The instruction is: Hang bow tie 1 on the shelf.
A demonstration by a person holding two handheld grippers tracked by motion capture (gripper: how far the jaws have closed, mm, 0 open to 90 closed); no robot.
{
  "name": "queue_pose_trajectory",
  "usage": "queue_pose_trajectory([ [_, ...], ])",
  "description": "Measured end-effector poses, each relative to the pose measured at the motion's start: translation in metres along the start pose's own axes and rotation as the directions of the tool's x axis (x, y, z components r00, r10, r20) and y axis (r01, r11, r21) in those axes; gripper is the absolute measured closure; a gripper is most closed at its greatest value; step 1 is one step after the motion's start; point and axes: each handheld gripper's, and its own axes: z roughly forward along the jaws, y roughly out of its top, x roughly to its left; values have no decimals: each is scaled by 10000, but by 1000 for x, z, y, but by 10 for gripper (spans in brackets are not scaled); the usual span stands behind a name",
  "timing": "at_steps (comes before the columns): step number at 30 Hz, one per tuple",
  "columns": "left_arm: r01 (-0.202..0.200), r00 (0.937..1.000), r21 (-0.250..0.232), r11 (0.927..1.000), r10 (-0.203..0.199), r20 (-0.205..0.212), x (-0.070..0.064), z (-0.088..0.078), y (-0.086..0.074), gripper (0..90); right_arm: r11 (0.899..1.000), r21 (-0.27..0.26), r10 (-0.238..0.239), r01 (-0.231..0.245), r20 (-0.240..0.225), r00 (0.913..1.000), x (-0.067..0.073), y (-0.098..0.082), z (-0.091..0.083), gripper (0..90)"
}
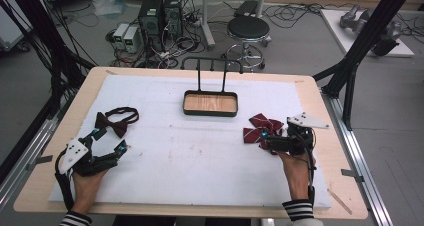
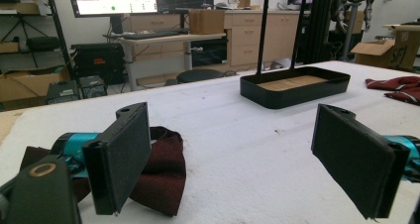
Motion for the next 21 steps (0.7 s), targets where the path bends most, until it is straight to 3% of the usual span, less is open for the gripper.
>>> queue_pose_trajectory([
  [3,4,10000,1,10000,-4,-6,0,0,0,159,9991,355,213,-218,147,9997,-2,6,2,45],
  [4,10,10000,-2,10000,-10,-2,0,0,0,158,9967,776,225,-243,250,9994,-3,10,5,45],
  [6,16,10000,-4,10000,-16,-2,0,0,0,158,9934,1130,167,-210,388,9991,-4,13,8,46],
  [11,14,10000,-4,10000,-14,0,0,0,0,158,9877,1546,143,-228,560,9983,-7,18,15,55],
  [13,9,10000,8,10000,-9,-5,1,0,0,159,9819,1884,134,-215,439,9989,-9,20,21,64],
  [15,12,10000,5,10000,-12,-6,1,0,0,159,9665,2566,-34,-39,279,9996,-10,21,30,80],
  [17,10,10000,8,10000,-10,-6,0,0,0,159,9635,2677,-24,-48,266,9996,-10,22,33,84],
  [18,23,10000,-3,10000,-23,-4,0,0,0,159,9589,2838,40,-72,121,9999,-12,22,37,202],
  [21,16,10000,6,10000,-16,-5,0,0,0,159,9528,3033,108,-119,53,9999,-12,22,42,199],
])
